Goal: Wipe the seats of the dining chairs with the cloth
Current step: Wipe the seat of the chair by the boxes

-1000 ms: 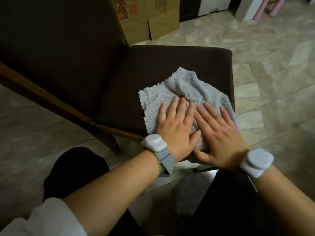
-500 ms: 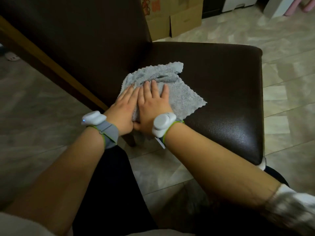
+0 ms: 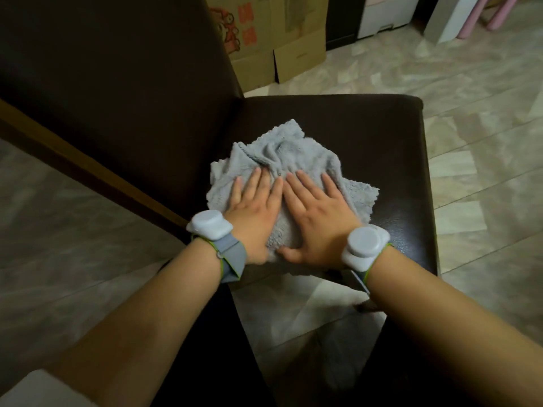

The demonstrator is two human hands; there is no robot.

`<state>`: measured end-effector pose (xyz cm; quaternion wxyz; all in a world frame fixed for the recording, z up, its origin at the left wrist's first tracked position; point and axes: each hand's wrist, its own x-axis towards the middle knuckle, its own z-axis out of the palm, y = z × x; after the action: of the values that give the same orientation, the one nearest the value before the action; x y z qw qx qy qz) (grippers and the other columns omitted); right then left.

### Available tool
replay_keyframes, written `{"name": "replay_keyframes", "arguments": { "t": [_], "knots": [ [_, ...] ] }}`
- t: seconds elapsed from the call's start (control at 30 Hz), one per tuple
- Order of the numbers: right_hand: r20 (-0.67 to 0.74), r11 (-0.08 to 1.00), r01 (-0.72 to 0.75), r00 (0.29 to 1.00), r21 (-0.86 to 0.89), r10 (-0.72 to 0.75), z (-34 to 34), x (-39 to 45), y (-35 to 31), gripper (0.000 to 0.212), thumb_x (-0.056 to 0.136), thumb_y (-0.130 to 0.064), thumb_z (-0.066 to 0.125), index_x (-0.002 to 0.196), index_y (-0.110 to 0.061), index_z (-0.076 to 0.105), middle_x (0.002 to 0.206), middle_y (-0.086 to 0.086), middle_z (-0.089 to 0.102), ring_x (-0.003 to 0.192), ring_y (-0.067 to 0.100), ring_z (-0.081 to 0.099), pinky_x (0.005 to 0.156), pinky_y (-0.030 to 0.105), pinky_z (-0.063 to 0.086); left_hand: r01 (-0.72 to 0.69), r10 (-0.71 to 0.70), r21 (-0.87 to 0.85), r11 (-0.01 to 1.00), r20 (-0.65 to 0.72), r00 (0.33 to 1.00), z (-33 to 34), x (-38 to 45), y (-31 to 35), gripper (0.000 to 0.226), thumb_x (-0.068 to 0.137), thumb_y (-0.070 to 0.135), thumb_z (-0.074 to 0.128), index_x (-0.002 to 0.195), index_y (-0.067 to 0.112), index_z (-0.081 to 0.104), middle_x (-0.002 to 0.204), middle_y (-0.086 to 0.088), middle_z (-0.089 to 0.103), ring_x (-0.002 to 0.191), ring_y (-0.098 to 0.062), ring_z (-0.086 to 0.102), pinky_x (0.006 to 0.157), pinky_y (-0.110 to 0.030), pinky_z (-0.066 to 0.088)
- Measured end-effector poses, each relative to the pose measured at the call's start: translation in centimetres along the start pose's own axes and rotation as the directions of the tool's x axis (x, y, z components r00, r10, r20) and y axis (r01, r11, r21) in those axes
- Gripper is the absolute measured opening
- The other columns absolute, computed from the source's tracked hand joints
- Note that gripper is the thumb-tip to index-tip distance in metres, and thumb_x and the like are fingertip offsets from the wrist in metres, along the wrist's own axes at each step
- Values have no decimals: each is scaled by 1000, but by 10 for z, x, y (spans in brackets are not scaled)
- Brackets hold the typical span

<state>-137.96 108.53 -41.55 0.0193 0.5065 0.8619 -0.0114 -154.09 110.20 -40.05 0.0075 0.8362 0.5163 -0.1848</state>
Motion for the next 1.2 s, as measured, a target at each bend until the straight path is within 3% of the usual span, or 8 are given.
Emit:
{"name": "replay_keyframes", "arguments": {
  "t": [0.1, 0.2, 0.4, 0.57, 0.7, 0.93, 1.07, 1.2],
  "knots": [
    [38, 999, -26, 999, 19, 25, -3, -22, 27, 110, 75, -84, 27, 153, -10, 11, 161, 8, 9, 149, 24, 3, 119, 52, 5, -143, 143, -49, 988, -14, 990, -10, 13, 13, 126, 68, 68, 57, 147, 8, -22, 155, -17, -23, 143, -31, -25, 116, -53, -8],
    [70, 993, -91, 994, 75, 85, -8, -31, 61, 95, 80, -82, 8, 154, -22, 0, 161, -3, -3, 148, 16, -10, 120, 47, -4, -221, 219, -188, 957, -34, 975, -18, 38, 21, 95, 82, 63, 34, 149, 19, -17, 158, -12, -19, 143, -23, -25, 117, -48, -13],
    [57, 897, -362, 931, 252, 360, -5, 4, 151, 66, 88, -57, 9, 152, -39, 2, 161, -12, -3, 148, 11, -10, 120, 41, -6, -163, 114, -208, 964, -227, 967, -43, 148, 53, 72, 90, 60, 23, 151, 32, -5, 160, -9, -7, 146, -25, -14, 117, -48, -10],
    [72, 770, -541, 831, 339, 552, 0, 66, 218, 57, 96, -41, 25, 152, -31, 17, 162, -6, 8, 149, 17, 3, 119, 44, 5, -102, 83, -210, 972, -95, 992, -85, 239, 57, 72, 88, 68, 9, 150, 35, -5, 161, -4, -8, 147, -27, -6, 117, -50, -3],
    [9, 788, -489, 852, 375, 524, 3, 95, 251, 48, 100, -25, 28, 145, -8, 36, 155, 12, 30, 142, 29, 26, 116, 36, 16, -124, 113, -265, 956, -57, 992, -105, 282, 62, 62, 96, 56, 13, 151, 29, 5, 159, -11, 11, 144, -34, 15, 116, -46, 16],
    [-49, 863, -425, 890, 274, 454, 11, 89, 258, 65, 93, -40, 18, 141, -1, 40, 154, 21, 28, 139, 41, 27, 113, 42, 21, -126, 104, -318, 940, -85, 991, -104, 295, 67, 61, 98, 55, 14, 152, 26, 12, 159, -8, 14, 144, -30, 19, 115, -43, 19],
    [19, 680, -562, 777, 470, 629, 7, 56, 221, 55, 98, -38, 29, 151, -24, 27, 160, 13, 12, 147, 32, 8, 118, 44, 11, -117, 92, -276, 954, -103, 990, -92, 256, 70, 65, 93, 62, 15, 151, 36, 5, 161, -5, 1, 148, -27, -1, 117, -50, -3],
    [109, 625, -595, 763, 506, 637, -2, -3, 159, 62, 90, -51, 21, 150, -35, 22, 160, 17, 4, 148, 34, 0, 119, 49, 12, -124, 103, -270, 955, -92, 990, -76, 178, 84, 64, 94, 59, 16, 150, 36, -6, 159, -1, -16, 146, -21, -15, 116, -49, -11]
  ]
}}
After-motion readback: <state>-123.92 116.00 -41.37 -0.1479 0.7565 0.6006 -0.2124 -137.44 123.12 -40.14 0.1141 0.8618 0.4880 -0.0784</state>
